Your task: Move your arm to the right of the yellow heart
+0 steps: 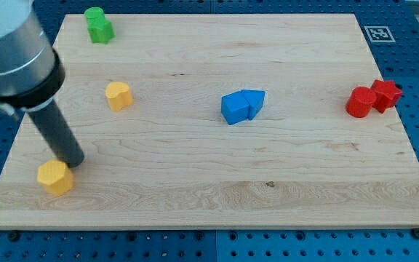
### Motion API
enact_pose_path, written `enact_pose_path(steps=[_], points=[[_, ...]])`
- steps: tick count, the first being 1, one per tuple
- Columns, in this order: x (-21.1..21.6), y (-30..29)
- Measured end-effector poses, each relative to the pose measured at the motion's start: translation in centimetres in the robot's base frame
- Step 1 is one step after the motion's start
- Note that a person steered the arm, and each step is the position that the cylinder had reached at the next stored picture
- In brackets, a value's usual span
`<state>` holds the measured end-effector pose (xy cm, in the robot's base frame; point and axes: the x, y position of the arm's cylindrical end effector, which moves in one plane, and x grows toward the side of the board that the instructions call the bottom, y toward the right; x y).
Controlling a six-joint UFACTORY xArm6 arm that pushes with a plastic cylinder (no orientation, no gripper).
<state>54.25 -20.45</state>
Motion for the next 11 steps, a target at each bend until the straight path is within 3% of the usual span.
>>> enact_pose_path(steps=[3,6,9,11], points=[[2.3,0.2],[0.1,9.9],[-9.8,14.4],[-14.5,10.6]])
